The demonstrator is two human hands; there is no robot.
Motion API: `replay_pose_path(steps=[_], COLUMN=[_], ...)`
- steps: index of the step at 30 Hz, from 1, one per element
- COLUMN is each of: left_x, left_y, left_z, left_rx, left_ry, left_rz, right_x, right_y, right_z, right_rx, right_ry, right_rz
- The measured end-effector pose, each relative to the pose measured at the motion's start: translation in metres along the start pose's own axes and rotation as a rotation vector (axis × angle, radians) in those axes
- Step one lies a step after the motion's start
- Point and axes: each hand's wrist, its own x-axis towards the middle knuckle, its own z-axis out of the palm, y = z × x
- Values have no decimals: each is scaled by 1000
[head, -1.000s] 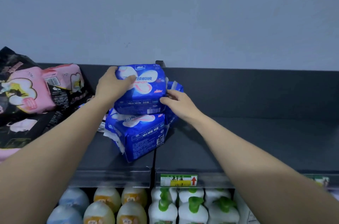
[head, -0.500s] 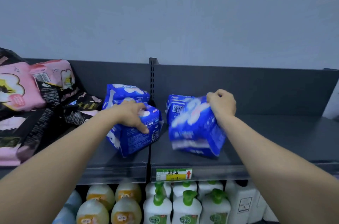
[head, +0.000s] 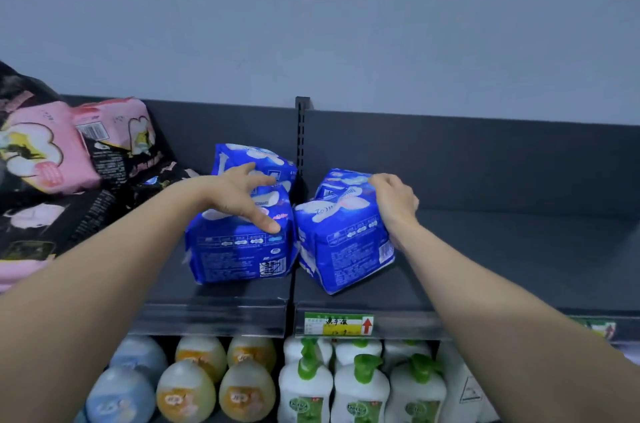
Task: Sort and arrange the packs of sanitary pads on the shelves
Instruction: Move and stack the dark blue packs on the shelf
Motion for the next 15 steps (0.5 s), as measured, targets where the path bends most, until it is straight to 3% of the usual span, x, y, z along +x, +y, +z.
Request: replay_pose_path(steps=[4,7,11,15], left_x=[5,6,2,-2], left_y=[1,-1,-2,12], left_z=[3,-1,-3,-5], left_rx=[-11,0,-8,-23], left_ry=[32,29,16,32], left_rz=[-12,-23,-31,-17], right_x=[24,-9,10,1], right_y=[27,12,25,19], right_z=[24,34,35,13], right_rx=[-1,-69,-85,-125], right_ry=[-95,-111,-207,-173], right_rz=[204,200,186,99])
